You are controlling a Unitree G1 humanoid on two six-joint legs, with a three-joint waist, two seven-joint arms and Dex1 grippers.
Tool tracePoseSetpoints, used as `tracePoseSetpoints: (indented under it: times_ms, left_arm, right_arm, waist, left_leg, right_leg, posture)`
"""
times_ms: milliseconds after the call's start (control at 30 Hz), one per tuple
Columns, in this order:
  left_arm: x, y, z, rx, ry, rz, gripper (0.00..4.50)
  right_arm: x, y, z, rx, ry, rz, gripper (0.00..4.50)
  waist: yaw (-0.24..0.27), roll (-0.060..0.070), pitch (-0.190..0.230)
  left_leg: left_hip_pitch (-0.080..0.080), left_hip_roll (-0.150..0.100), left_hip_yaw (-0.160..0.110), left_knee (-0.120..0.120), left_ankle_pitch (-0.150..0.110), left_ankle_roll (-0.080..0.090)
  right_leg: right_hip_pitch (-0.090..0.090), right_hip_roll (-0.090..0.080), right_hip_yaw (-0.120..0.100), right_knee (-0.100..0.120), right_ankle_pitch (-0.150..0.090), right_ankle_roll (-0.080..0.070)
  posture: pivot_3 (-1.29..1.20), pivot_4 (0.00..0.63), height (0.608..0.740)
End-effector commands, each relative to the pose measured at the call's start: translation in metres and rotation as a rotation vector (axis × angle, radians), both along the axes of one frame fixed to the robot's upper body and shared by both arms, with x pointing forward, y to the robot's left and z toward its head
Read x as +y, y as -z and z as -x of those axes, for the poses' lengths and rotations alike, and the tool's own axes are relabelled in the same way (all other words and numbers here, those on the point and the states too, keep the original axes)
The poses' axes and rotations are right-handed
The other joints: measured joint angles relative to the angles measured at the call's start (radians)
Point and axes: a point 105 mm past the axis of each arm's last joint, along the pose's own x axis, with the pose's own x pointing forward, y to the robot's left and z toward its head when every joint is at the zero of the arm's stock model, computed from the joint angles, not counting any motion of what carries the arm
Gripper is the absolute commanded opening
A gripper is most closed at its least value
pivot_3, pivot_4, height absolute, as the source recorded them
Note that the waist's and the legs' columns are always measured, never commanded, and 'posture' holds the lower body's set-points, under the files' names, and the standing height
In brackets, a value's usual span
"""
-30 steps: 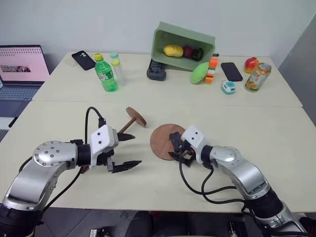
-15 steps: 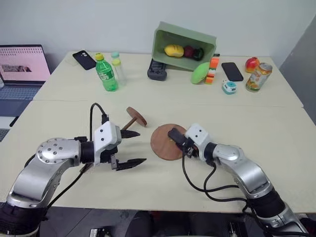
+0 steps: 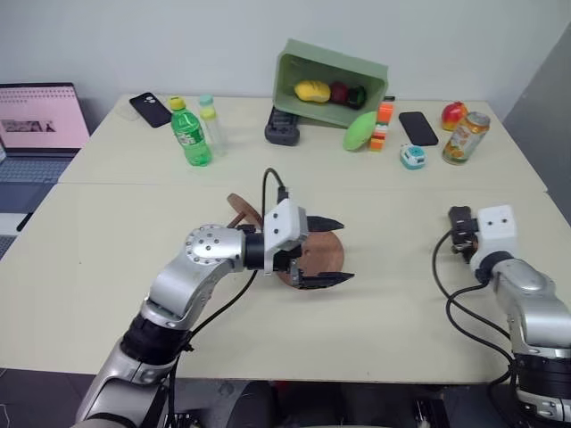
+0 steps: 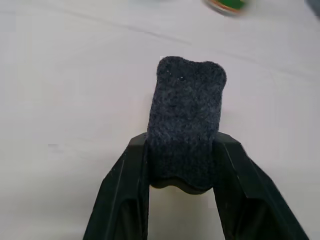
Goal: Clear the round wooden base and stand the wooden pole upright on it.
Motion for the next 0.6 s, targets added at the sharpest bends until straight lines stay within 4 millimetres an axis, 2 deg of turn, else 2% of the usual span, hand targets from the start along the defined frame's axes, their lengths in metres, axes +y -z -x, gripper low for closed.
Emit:
tracePoseSetpoints:
  times_ms: [33,167,333,433,500,600]
  left_arm:
    - [-0.013,-0.008,-0.011,-0.053,-0.01,0.026,4.5]
    - [-0.023,-0.009,-0.016,-0.067,-0.026,0.046,4.5]
    - [-0.023,-0.007,-0.018,-0.069,-0.04,0.049,4.5]
    - [-0.016,-0.009,-0.022,-0.081,-0.097,0.052,4.5]
    - [-0.01,-0.014,-0.026,-0.098,-0.147,0.058,4.5]
    - [0.003,-0.025,-0.031,-0.049,-0.209,0.059,4.5]
  right_arm:
    - [-0.017,-0.008,0.0,-0.071,0.087,-0.061,1.65]
    - [-0.017,-0.012,0.003,-0.111,0.114,-0.119,2.73]
    - [-0.015,-0.015,0.007,-0.128,0.135,-0.136,3.84]
    - [-0.018,-0.029,0.013,-0.176,0.153,-0.052,4.48]
    - [-0.013,-0.04,0.013,-0.206,0.118,0.016,4.48]
    - [0.005,-0.05,0.007,-0.218,0.021,0.061,4.48]
  waist:
    - [-0.003,0.002,-0.001]
    - [-0.004,0.004,-0.002]
    - [0.002,0.004,-0.002]
    - [0.002,0.004,-0.002]
    - [0.002,0.004,-0.002]
    - [0.002,0.005,-0.002]
  left_leg:
    - [0.0,0.0,0.0,0.0,0.0,0.0]
    - [0.0,0.001,0.001,0.0,0.0,0.0]
    - [0.0,0.001,0.0,0.0,0.0,0.0]
    - [0.0,0.001,0.0,0.0,0.0,0.0]
    - [-0.001,0.001,0.0,0.0,0.0,0.0]
    - [-0.001,0.001,0.0,0.0,0.0,0.0]
  right_leg:
    - [0.0,0.0,0.0,0.0,0.0,0.0]
    - [-0.001,0.001,0.001,0.0,0.0,0.0]
    - [-0.001,0.0,0.001,0.0,0.0,0.0]
    - [-0.001,0.0,0.001,0.0,0.0,0.0]
    - [-0.001,-0.001,0.001,0.0,0.0,0.0]
    - [-0.001,-0.001,0.001,0.0,0.0,0.0]
  posture:
    - [0.0,0.15,0.74]
    - [0.0,0.15,0.74]
    - [0.0,0.15,0.74]
    - [0.0,0.15,0.74]
    - [0.0,0.15,0.74]
    - [0.0,0.15,0.74]
